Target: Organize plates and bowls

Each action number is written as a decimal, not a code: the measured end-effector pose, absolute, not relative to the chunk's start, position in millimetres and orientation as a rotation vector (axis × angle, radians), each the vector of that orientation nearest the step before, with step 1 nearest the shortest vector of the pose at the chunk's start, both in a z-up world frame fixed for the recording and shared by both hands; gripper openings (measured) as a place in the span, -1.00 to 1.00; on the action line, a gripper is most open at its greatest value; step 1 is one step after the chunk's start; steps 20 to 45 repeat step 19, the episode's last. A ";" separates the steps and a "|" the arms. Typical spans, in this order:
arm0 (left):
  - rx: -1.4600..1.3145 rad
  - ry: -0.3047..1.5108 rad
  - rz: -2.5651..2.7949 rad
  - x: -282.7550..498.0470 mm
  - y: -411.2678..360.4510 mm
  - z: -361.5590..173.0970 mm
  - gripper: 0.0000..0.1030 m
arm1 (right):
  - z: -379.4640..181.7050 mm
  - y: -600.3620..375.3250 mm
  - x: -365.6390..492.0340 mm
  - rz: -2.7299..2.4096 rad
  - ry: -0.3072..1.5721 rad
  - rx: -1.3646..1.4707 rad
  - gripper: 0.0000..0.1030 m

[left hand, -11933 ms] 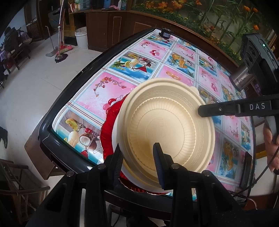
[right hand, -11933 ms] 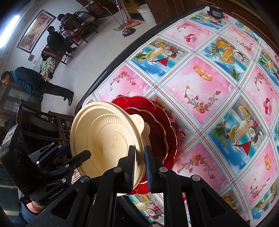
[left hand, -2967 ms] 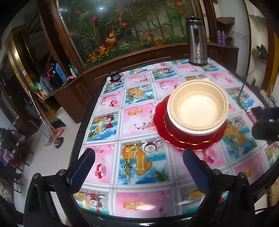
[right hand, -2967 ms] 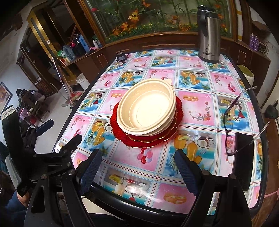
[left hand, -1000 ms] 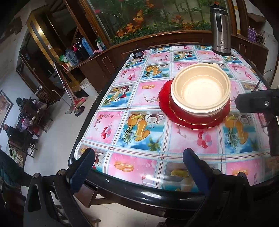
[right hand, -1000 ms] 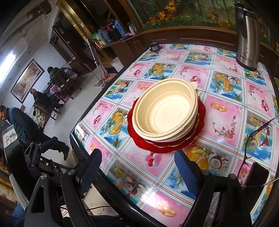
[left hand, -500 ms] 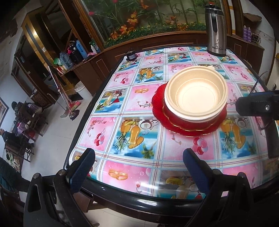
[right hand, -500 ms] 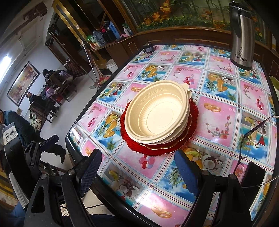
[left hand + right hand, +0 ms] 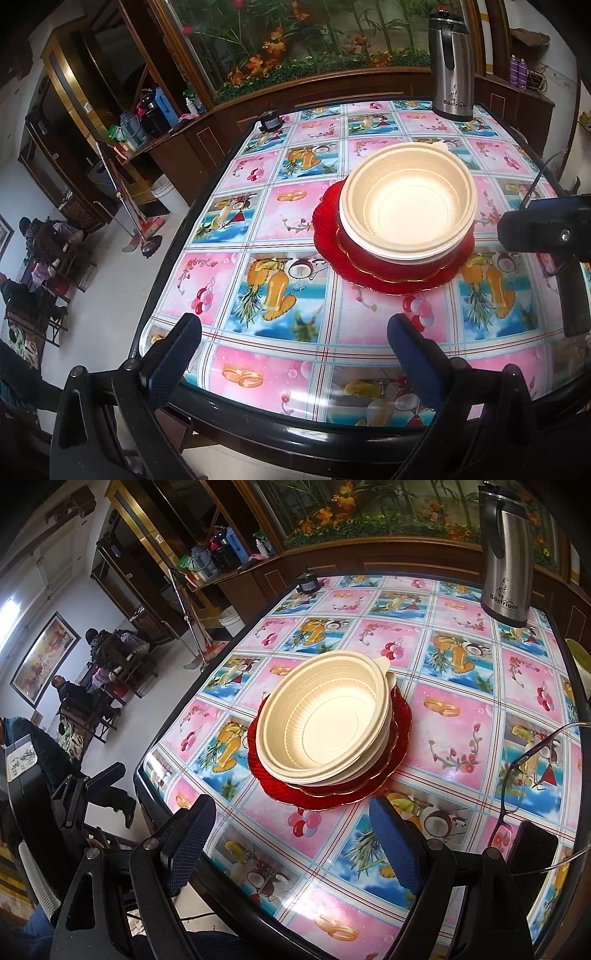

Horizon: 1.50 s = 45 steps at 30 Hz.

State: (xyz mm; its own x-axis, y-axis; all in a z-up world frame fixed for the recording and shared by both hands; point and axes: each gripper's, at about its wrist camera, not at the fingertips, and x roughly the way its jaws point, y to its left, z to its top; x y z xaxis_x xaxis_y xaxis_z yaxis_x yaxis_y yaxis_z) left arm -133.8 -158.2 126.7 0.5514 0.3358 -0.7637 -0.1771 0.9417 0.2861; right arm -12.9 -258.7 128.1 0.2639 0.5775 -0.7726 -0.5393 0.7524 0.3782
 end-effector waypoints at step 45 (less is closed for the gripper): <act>0.149 0.888 0.229 -138.3 -161.0 135.4 0.95 | 126.4 -264.1 -16.0 0.732 1.063 0.046 0.72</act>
